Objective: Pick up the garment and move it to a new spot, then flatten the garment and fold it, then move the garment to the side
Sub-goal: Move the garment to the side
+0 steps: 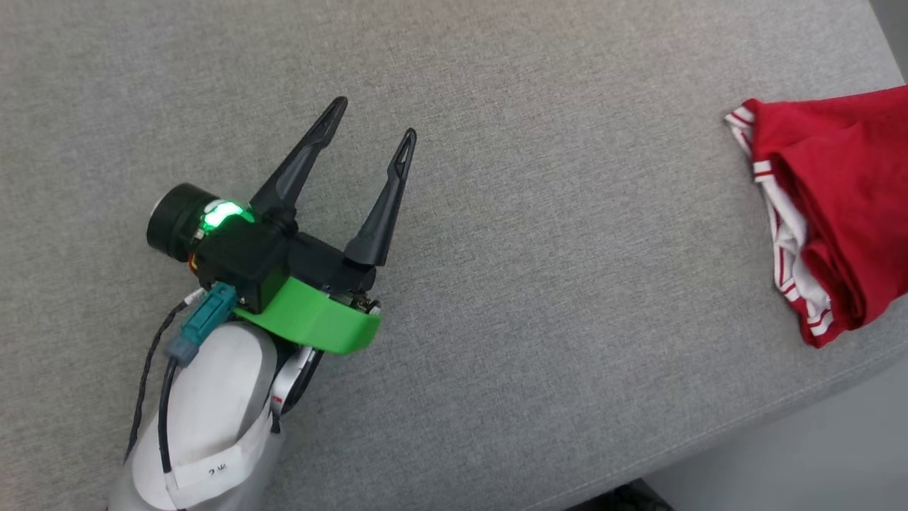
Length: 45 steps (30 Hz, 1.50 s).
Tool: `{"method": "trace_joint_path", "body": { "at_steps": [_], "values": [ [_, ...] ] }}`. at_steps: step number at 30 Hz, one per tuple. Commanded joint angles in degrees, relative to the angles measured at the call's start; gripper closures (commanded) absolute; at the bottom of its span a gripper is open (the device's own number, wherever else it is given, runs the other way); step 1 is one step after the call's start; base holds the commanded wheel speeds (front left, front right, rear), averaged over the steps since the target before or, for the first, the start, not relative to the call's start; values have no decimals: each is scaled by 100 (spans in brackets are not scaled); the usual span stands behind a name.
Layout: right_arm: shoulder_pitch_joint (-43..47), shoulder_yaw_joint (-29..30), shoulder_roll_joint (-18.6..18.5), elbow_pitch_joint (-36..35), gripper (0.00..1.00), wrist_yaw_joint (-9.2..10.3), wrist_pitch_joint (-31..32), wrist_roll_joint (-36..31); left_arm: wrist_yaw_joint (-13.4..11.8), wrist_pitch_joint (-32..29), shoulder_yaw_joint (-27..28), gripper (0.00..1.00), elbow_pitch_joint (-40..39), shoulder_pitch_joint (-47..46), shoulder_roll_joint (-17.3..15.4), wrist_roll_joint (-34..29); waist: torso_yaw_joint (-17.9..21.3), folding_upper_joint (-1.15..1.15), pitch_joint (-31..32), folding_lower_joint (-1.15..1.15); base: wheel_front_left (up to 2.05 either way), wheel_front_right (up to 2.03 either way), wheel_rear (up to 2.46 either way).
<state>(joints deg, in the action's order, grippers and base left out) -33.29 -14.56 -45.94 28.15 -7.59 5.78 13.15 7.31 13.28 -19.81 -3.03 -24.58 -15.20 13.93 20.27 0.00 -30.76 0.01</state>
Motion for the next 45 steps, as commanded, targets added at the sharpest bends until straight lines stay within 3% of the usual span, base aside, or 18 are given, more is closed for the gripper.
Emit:
{"method": "trace_joint_path", "body": {
  "at_steps": [1, 8, 15, 16, 17, 24, 30, 34, 39, 45],
  "values": [
    [-197, 135, 46, 174, 100, 10, -109, -40, 0, -55, 32, 0, -152, -144, -71, -60, 83, 0, -567, -1, 0, 0, 0],
    [-635, 589, 200, 985, 100, 10, -433, -117, -74, -253, 82, 0, -876, -298, -160, -90, -176, 0, -951, -1, 0, 0, 0],
    [-995, 680, 393, 1574, 100, 10, -623, -237, -153, -291, 118, 0, -1094, -255, -207, -82, -332, 0, -983, -1, 0, 0, 0],
    [-1024, 671, 412, 1630, 39, 10, -637, -248, -162, -283, 122, 0, -1093, -237, -209, -75, -341, 0, -961, -1, 0, 0, 0],
    [-1054, 673, 432, 1689, 0, 10, -650, -263, -171, -273, 126, 0, -1081, -217, -213, -69, -348, 0, -928, -1, 0, 0, 0],
    [-1117, 631, 458, 1949, 0, 10, -712, -356, -224, -95, 173, 0, -796, -43, -169, 52, -405, 0, -380, -1, 0, 0, 0],
    [-1051, 504, 364, 1718, 0, 10, -698, -331, -277, 81, 279, 0, -381, 276, -43, 245, -450, 0, 369, -1, 0, 0, 0],
    [-930, 387, 348, 1209, 0, 10, -722, -135, -290, 142, 405, 0, -88, 587, 42, 400, -497, 0, 920, -1, 0, 0, 0],
    [-614, 408, 452, 75, 0, 10, -1067, 108, -331, 166, 619, 0, 196, 977, 191, 591, -638, 0, 1521, -1, 0, 0, 0],
    [237, 764, 1131, -1229, 0, 10, -1184, 367, -339, 170, 854, 0, 390, 1435, 371, 680, -876, 0, 2100, -1, 0, 0, 0]
  ]
}}
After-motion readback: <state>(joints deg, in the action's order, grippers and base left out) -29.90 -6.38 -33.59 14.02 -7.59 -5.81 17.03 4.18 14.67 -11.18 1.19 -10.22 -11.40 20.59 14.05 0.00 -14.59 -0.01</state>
